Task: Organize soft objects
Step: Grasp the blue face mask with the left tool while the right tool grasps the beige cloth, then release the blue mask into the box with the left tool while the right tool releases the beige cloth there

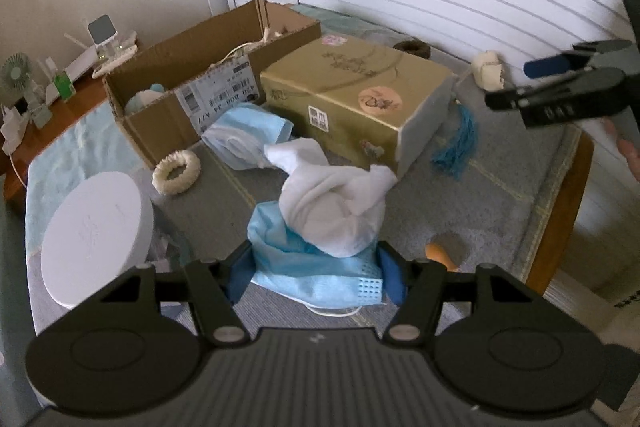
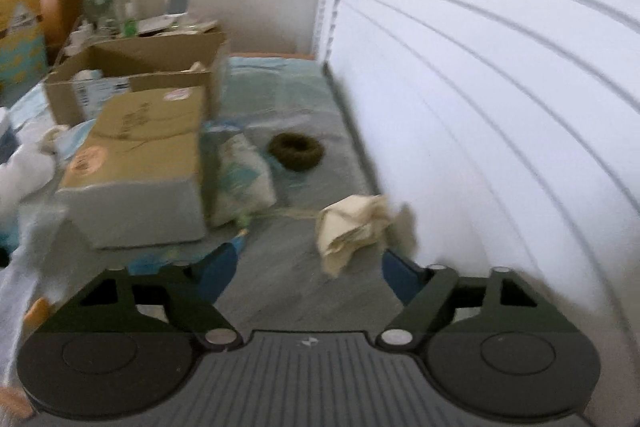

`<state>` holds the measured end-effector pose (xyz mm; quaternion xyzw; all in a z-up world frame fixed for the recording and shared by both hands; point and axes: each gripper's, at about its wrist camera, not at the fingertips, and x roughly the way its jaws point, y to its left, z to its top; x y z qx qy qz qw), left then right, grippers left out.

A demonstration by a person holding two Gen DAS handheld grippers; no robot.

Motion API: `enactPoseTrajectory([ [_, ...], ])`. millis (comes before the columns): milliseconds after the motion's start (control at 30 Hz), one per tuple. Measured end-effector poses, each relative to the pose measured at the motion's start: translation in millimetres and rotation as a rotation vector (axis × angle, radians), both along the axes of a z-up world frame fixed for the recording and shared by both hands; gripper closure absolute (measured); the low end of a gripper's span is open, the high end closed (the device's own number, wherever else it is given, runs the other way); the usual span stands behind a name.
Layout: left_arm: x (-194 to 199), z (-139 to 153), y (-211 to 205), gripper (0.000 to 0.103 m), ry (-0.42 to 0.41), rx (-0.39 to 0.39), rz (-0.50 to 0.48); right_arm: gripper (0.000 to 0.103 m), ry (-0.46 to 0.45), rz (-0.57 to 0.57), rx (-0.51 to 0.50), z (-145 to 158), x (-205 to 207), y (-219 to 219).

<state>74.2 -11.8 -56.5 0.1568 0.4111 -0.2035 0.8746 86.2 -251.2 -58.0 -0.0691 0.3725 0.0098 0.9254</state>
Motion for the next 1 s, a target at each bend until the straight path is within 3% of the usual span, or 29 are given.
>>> enactPoseTrajectory([
  [133, 0, -1, 1, 0.040, 0.012, -0.006, -0.004, 0.035, -0.007, -0.033, -0.036, -5, 14, 0],
  [367, 1, -1, 0, 0.040, 0.027, -0.001, -0.014, 0.040, -0.013, -0.087, -0.061, -15, 36, -3],
  [500, 1, -1, -2, 0.040, 0.030, 0.011, -0.024, 0.071, 0.008, -0.102, -0.064, -20, 46, -4],
  [600, 0, 3, -2, 0.040, 0.022, 0.011, -0.031, 0.077, 0.001, -0.106, -0.046, -18, 45, -5],
  [700, -3, 10, -2, 0.039, -0.004, 0.002, -0.039, 0.079, -0.008, -0.096, -0.036, -12, 41, -5],
  [800, -3, 4, -4, 0.040, 0.022, 0.065, -0.041, 0.079, -0.022, -0.081, -0.028, -5, 33, -5],
  [867, -5, 6, -2, 0.040, 0.019, 0.044, -0.039, 0.079, -0.040, -0.071, -0.027, 1, 27, -3],
  [967, -12, 3, -8, 0.040, -0.045, 0.143, -0.046, 0.079, -0.052, -0.059, -0.025, 9, 22, -1],
  [1000, -11, 3, -6, 0.040, -0.033, 0.128, -0.042, 0.079, -0.056, -0.053, -0.024, 11, 20, 0],
])
